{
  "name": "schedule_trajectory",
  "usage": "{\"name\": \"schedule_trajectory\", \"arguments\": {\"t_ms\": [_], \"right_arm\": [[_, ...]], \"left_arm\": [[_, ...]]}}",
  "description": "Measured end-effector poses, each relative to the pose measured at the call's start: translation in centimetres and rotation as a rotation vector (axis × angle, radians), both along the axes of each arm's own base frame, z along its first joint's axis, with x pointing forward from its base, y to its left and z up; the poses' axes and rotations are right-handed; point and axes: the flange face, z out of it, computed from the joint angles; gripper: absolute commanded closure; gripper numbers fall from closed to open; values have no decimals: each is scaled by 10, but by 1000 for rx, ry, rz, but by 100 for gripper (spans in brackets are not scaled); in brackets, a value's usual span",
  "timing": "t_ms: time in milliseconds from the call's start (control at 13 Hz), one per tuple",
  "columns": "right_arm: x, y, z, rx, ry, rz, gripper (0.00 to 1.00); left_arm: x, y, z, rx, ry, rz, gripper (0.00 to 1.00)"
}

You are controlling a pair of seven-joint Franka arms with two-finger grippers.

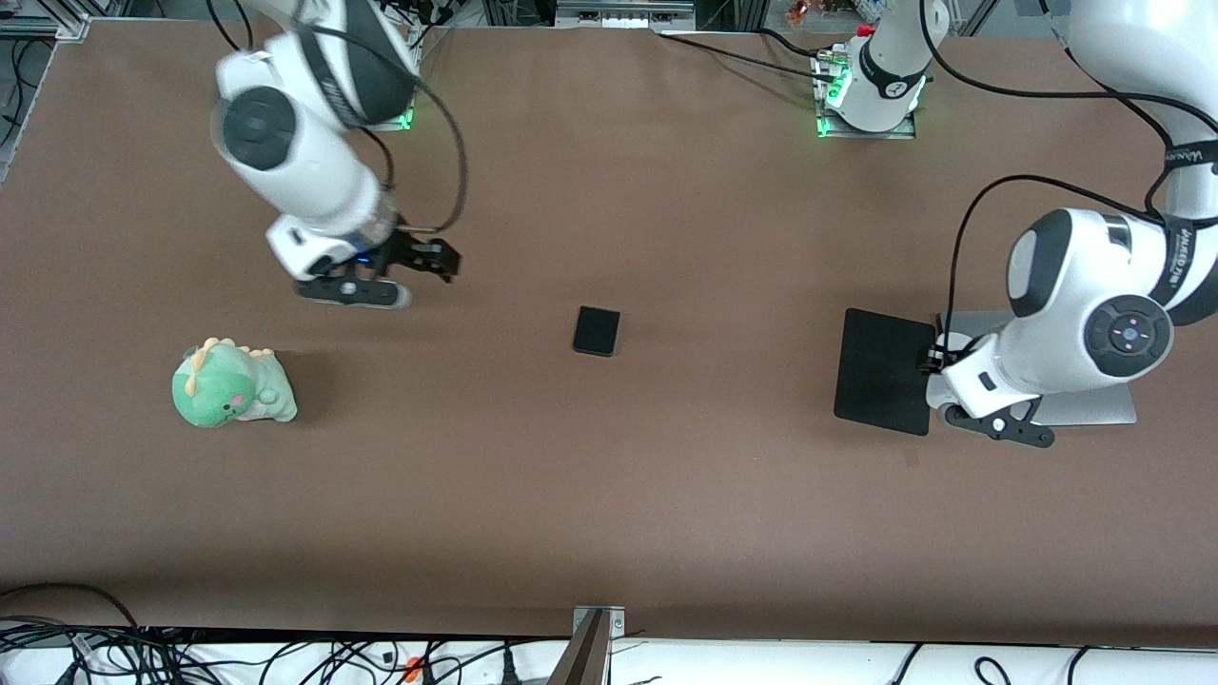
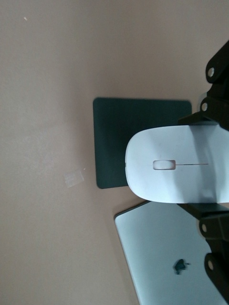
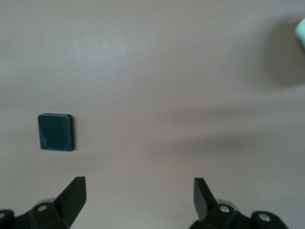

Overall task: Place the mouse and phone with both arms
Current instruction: 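Lower the mouse onto the pad while the right gripper grasps the phone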

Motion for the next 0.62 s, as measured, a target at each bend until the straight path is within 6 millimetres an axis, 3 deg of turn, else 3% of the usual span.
{"name": "schedule_trajectory", "arguments": {"t_ms": [154,385,615], "right_arm": [[-14,55,-41,7,-27,-47,0],[-43,130,-111,15,-54,-104,0],[-51,158,-152,15,-62,-115,0]], "left_arm": [[-5,16,-38,-27,-22,-25,66],[-26,6,-96,-52,-81,-48,66],[-49,0,-136,-71,-115,-58,64]]}}
